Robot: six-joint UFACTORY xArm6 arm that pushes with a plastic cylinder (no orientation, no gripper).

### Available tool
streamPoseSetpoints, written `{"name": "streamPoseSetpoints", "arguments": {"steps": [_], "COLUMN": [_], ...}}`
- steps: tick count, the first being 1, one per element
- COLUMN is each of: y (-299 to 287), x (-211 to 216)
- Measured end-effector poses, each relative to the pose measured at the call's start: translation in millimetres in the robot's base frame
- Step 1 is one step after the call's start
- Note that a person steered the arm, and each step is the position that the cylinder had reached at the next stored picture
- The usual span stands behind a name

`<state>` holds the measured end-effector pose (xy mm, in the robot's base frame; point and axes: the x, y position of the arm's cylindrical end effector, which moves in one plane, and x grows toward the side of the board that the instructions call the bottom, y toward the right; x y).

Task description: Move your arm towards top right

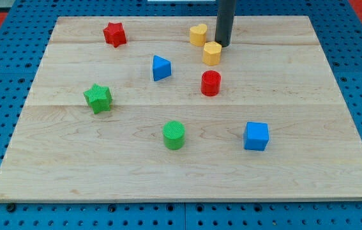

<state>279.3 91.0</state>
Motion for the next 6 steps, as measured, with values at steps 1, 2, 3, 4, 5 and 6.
{"name": "streamPoseSetpoints", "arguments": {"steps": [1, 2, 3, 4, 5, 6], "y": [25, 26, 80, 99, 109, 118], "x": [0, 0, 6, -8, -8, -36]}}
